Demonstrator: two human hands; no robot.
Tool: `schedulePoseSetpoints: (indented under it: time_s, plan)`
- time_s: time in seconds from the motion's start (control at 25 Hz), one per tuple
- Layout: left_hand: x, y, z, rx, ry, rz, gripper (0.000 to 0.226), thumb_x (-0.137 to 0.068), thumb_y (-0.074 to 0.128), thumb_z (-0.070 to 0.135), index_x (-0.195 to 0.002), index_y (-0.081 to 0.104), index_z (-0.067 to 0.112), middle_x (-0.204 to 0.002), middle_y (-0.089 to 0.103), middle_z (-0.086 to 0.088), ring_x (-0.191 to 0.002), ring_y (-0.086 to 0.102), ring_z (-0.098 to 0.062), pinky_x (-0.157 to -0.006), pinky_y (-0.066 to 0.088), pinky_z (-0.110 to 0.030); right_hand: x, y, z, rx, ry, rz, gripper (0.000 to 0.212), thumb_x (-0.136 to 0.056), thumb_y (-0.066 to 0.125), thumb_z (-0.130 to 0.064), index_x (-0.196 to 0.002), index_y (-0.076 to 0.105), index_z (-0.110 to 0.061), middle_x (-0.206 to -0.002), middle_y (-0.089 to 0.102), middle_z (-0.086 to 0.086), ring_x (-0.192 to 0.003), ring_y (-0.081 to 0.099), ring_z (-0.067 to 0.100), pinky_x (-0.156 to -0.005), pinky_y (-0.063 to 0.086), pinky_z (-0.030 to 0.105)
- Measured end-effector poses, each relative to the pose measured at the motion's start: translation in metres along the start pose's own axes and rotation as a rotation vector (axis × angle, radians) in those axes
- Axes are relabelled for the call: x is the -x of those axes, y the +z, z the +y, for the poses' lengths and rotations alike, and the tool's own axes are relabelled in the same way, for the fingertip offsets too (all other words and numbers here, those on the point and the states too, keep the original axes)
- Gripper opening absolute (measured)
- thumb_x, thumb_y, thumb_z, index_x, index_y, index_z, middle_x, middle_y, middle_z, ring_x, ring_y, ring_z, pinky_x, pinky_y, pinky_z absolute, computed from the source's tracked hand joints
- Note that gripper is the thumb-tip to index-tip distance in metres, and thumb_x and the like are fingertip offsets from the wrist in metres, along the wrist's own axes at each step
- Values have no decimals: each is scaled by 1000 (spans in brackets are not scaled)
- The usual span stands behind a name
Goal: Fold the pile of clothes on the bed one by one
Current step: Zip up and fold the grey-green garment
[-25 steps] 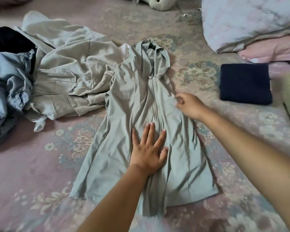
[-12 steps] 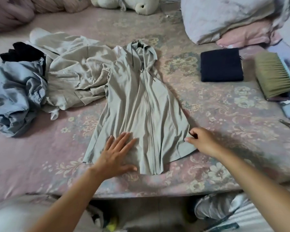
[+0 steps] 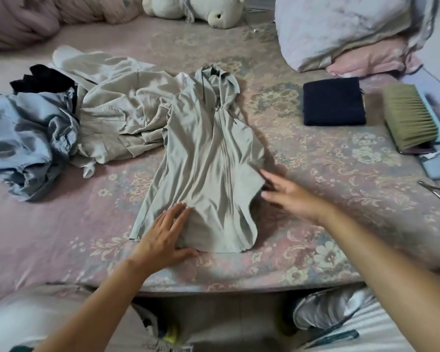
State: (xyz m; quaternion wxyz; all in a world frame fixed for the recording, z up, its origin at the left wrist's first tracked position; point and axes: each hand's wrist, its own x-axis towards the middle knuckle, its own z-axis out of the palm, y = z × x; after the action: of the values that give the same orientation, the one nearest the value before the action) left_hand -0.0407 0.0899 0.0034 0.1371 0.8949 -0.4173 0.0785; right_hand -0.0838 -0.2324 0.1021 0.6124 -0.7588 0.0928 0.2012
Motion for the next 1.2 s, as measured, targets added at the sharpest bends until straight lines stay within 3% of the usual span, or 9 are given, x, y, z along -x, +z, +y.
schedulePoseSetpoints:
  time_s: [0.16,0.32,0.48,0.64,0.76,0.84,0.96,1.08,1.2]
  plan:
    - [3,-7,-3,-57,64,196,31,-86,45,15,-114,53,6,-109,58,-13,-91,60,-29,-67,56,-36,-20,26,24,392,-78,121,74,-87,67,-19,-148,26,-32,-153,27,-5,-139,27,15,-109,30,31]
    - [10,-15,-15,-109,-34,163,28,-76,46,16,-95,66,9,-86,63,-7,-76,62,-29,-64,50,-36,-35,39,29,856,-102,270,61,-85,66,-30,-140,42,-18,-133,41,1,-123,39,20,-99,36,31]
    - [15,-17,-25,-36,-141,122,29,-77,44,17,-91,68,8,-80,63,-6,-71,62,-31,-52,53,-36,-45,28,35,673,-106,457,38,-86,65,-14,-122,54,-9,-118,50,8,-111,49,24,-84,39,27]
    - [13,-17,-25,5,-189,107,31,-75,42,15,-89,69,10,-81,64,-2,-73,61,-27,-47,52,-34,-39,-1,22,460,11,342,10,-89,60,-6,-88,61,-15,-87,62,2,-83,59,21,-70,43,30]
    - [12,-16,-23,27,-209,110,31,-76,41,17,-88,68,11,-82,64,0,-77,58,-20,-45,51,-32,-24,-36,5,42,154,150,13,-92,57,-7,-100,65,-12,-96,65,5,-87,58,17,-76,47,31]
    - [10,-14,-22,29,-217,108,30,-75,40,18,-88,67,13,-83,64,1,-79,54,-18,-45,51,-31,-27,-37,2,-119,219,210,16,-94,53,-10,-107,61,-5,-97,65,9,-85,60,17,-73,51,28]
    - [6,-11,-22,55,-232,101,28,-73,41,19,-86,66,14,-82,64,1,-80,49,-13,-47,52,-30,-47,-2,9,240,206,340,18,-91,58,-13,-74,53,-11,-66,52,2,-58,47,13,-48,37,22]
    - [8,-13,-21,46,-212,74,22,-70,46,16,-81,65,16,-76,63,3,-74,55,-12,-45,50,-27,-68,10,9,658,123,359,36,-91,56,-19,-62,36,-18,-66,44,2,-65,45,19,-47,26,27]
    - [0,-20,-20,22,-182,50,24,-58,65,0,-77,64,16,-70,62,2,-59,63,-22,-41,47,-25,-61,-57,-37,554,123,522,30,-92,57,-16,-65,44,-16,-65,51,4,-63,51,21,-44,32,25]
